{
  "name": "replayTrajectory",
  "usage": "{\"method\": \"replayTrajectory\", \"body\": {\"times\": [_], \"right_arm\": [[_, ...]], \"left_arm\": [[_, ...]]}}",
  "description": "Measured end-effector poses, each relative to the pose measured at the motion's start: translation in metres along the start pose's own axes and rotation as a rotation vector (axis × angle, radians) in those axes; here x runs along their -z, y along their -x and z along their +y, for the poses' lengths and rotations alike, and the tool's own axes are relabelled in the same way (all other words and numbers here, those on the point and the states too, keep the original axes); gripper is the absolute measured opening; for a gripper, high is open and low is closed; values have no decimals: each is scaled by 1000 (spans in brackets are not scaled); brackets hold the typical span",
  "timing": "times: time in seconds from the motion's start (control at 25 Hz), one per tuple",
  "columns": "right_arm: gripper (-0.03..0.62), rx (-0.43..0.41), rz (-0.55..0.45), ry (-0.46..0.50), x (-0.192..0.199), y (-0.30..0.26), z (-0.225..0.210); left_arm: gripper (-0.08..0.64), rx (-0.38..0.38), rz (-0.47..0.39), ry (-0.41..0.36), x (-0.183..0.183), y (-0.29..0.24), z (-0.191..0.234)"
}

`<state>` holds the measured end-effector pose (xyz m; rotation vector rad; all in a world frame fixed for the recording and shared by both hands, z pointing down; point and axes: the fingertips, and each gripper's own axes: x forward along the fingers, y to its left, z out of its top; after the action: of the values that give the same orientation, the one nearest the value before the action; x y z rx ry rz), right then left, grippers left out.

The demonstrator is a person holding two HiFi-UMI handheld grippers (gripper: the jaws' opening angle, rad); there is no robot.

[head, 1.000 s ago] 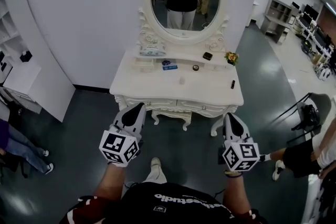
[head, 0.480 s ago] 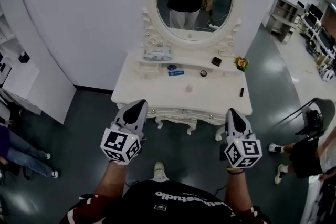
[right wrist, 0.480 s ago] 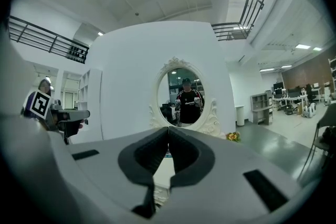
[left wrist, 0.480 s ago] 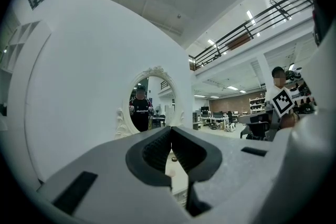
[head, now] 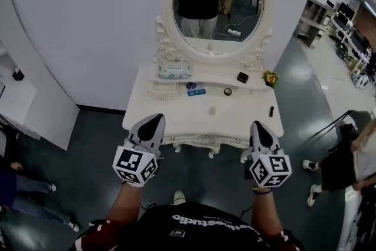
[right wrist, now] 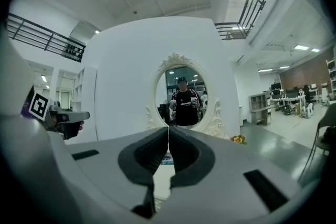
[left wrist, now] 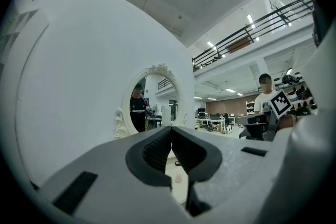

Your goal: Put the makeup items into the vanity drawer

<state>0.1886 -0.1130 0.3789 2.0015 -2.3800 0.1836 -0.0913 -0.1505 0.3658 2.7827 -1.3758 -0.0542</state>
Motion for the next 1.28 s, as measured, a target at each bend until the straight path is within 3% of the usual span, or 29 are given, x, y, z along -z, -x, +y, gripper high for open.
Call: {"method": "replayTrajectory", "body": {"times": [0.68, 1.0, 1.28], "right_arm": [[6, 66, 4, 21, -4, -32, -5], [125, 14, 17, 18, 0, -67, -18], [147, -42, 32, 17, 7, -100, -27]], "left_arm": [[6, 73, -3, 44, 12, -42, 23], [6, 48, -1, 52, 13, -64, 27], [6, 22, 6, 35, 15, -86, 28]]}}
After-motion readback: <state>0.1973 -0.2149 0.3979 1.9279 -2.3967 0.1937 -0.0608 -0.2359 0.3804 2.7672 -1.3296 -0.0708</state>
